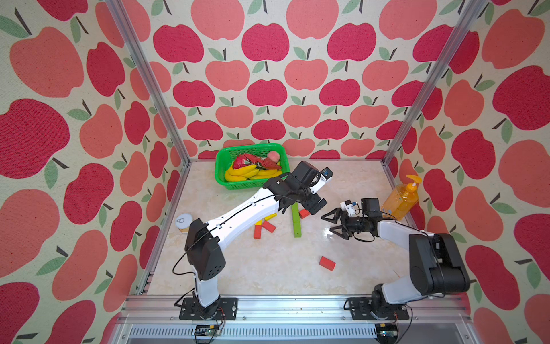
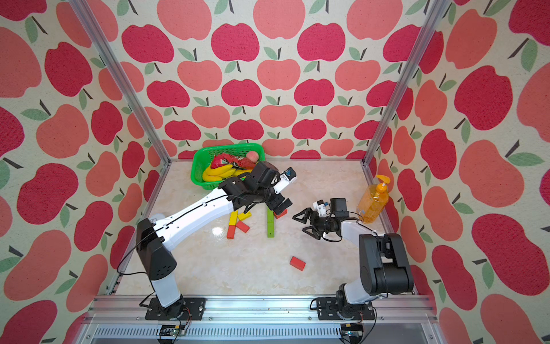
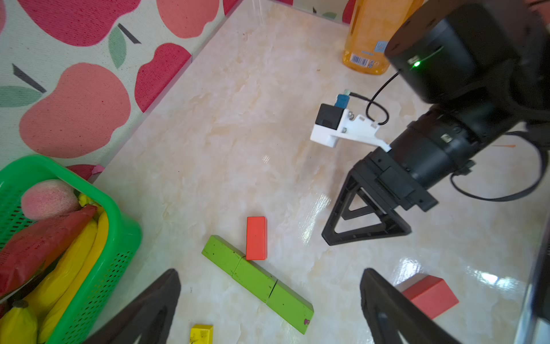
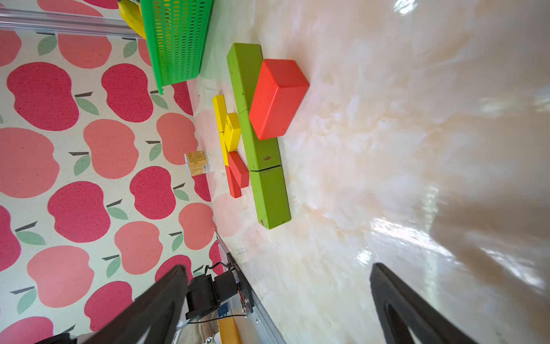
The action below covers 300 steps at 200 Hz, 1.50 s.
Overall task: Assemble the letter k with building blocks
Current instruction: Assemble the building block at the center of the board, then pick up the building block from the center of the board.
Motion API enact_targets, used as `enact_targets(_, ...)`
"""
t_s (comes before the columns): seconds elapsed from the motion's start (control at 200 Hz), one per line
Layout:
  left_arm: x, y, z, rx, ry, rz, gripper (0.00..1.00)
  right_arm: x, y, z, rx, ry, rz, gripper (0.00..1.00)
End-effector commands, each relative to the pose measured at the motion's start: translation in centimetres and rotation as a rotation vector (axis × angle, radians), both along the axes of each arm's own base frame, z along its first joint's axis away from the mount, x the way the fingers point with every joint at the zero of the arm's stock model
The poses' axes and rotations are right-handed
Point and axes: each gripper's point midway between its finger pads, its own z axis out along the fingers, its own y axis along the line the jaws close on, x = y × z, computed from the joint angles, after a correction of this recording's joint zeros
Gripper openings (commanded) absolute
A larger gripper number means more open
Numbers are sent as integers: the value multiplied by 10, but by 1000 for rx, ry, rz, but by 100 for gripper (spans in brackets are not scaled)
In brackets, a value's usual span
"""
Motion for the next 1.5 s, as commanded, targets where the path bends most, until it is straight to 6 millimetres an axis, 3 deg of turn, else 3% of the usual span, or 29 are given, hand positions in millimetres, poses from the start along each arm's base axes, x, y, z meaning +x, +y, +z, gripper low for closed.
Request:
enact_targets(0.0, -27, 9, -29, -123, 200, 10, 98, 6, -4, 4, -64, -60, 0, 99)
enact_targets(0.09, -58, 28, -51, -167, 342, 47, 98, 7, -8, 10, -110, -119, 0, 99)
enact_targets(0.19, -87, 58, -75, -203, 458, 142, 98, -3, 4, 21, -160, -221, 66, 99)
enact_targets(0.395, -123, 113, -120, -253, 552, 333, 98, -46, 41, 29, -428, -434, 374, 99)
enact_targets(0.495, -128, 127, -140, -241, 562, 389, 98, -54, 46, 33, -481, -488, 436, 99)
enact_targets(0.58, -129, 136, -142, -240, 552, 417, 98, -58, 42, 30, -532, -491, 496, 99)
enact_targets(0.77, -134, 140, -156, -220, 565, 435, 98, -46, 26, 18, -745, -540, 556, 99)
enact_targets(0.875, -135, 146, -165, -195, 568, 457, 98, -31, 24, 31, -830, -635, 582, 99)
enact_targets(0.955, -135, 148, -169, -185, 573, 465, 98, -38, 36, 38, -775, -682, 687, 99)
enact_targets(1.03, -136, 149, -168, -173, 575, 466, 98, -44, 39, 29, -807, -749, 809, 99)
enact_targets(1.201, -135, 157, -171, -147, 552, 482, 98, -36, 13, -2, -1002, -702, 890, 99)
enact_targets(1.251, -135, 158, -173, -138, 551, 482, 98, -43, 5, -5, -1032, -659, 916, 99)
enact_targets(1.336, -135, 161, -173, -127, 547, 486, 98, -75, 8, -10, -1009, -613, 1037, 99)
enact_targets(1.396, -133, 163, -173, -121, 542, 488, 98, -93, -4, -15, -1069, -561, 1126, 99)
enact_targets(1.496, -132, 165, -174, -111, 529, 492, 98, -115, -6, -18, -1070, -593, 1233, 99)
